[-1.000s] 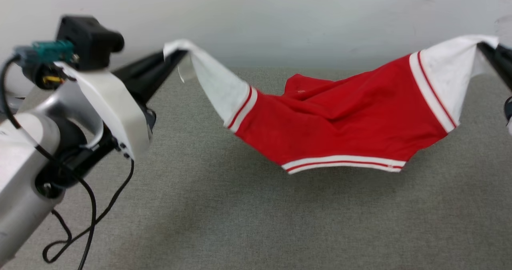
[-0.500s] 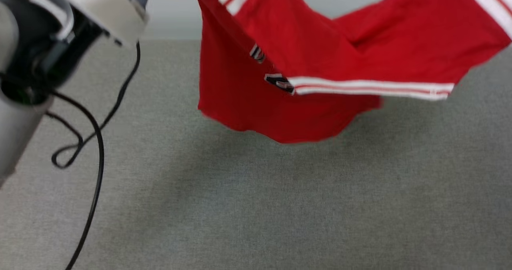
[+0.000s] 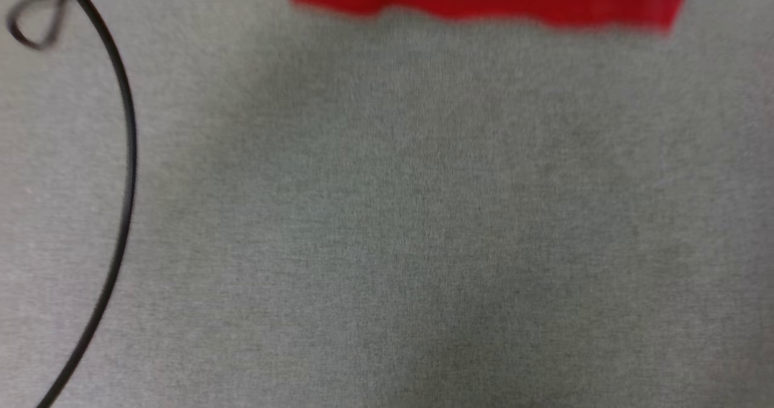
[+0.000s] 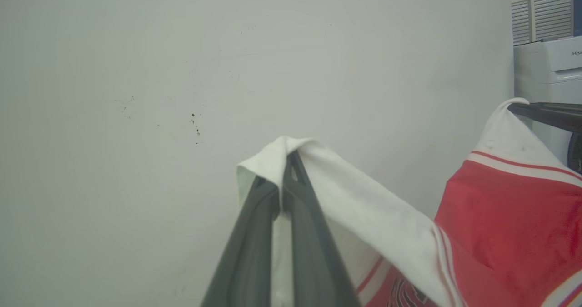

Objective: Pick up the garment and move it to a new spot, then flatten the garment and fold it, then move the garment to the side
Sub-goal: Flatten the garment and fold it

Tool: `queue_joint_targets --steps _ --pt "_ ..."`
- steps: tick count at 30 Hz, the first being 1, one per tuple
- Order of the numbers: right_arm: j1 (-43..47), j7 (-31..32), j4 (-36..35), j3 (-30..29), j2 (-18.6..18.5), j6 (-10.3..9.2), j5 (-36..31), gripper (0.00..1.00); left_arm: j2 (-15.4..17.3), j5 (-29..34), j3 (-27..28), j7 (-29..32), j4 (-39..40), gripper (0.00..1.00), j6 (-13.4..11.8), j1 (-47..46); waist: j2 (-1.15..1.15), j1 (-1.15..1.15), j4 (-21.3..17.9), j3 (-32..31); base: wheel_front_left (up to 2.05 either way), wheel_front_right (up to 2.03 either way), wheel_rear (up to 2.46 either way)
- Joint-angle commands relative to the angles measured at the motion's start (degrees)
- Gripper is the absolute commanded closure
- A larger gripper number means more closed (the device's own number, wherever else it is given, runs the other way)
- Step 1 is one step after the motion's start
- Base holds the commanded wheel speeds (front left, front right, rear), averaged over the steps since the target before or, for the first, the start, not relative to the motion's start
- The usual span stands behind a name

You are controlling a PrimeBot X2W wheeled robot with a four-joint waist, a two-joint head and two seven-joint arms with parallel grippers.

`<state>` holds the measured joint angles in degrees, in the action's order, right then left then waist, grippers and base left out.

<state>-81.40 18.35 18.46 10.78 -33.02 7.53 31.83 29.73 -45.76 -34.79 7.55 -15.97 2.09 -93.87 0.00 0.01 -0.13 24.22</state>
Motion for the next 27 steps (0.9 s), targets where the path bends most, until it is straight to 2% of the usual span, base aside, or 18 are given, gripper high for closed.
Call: queue_joint_targets --steps 1,7,13,19,27 --pt "-2.7 -0.6 1.3 0.2 0.5 -0.08 -0.8 1.00 -0.8 0.1 0.4 -0.4 -1.3 1.00 0.3 -1.9 0.00 -0.01 -0.4 3.9 0.00 0.00 0.00" --pt "-12.7 -4.3 10.3 1.8 3.4 -0.08 -3.2 1.00 -2.1 2.4 0.8 -3.5 -8.0 1.00 0.7 -8.2 0.00 -0.01 0.0 8.4 0.00 0.00 0.00" --pt "-15.7 -8.7 17.2 5.1 5.1 -0.08 -2.6 1.00 -2.0 3.0 0.4 -6.6 -12.2 1.00 1.4 -6.6 0.00 -0.01 0.2 10.1 0.00 0.00 0.00" --pt "-10.4 -13.7 21.2 9.5 4.5 -0.08 0.0 1.00 -0.6 3.2 -0.8 -10.4 -13.9 1.00 2.0 -0.2 0.00 -0.01 0.1 8.4 0.00 0.00 0.00" --pt "3.5 -19.8 21.9 16.0 5.1 -0.08 4.5 1.00 1.5 0.9 -0.9 -16.0 -11.0 1.00 -0.6 16.9 0.00 -0.01 -0.1 2.4 0.00 0.00 0.00"
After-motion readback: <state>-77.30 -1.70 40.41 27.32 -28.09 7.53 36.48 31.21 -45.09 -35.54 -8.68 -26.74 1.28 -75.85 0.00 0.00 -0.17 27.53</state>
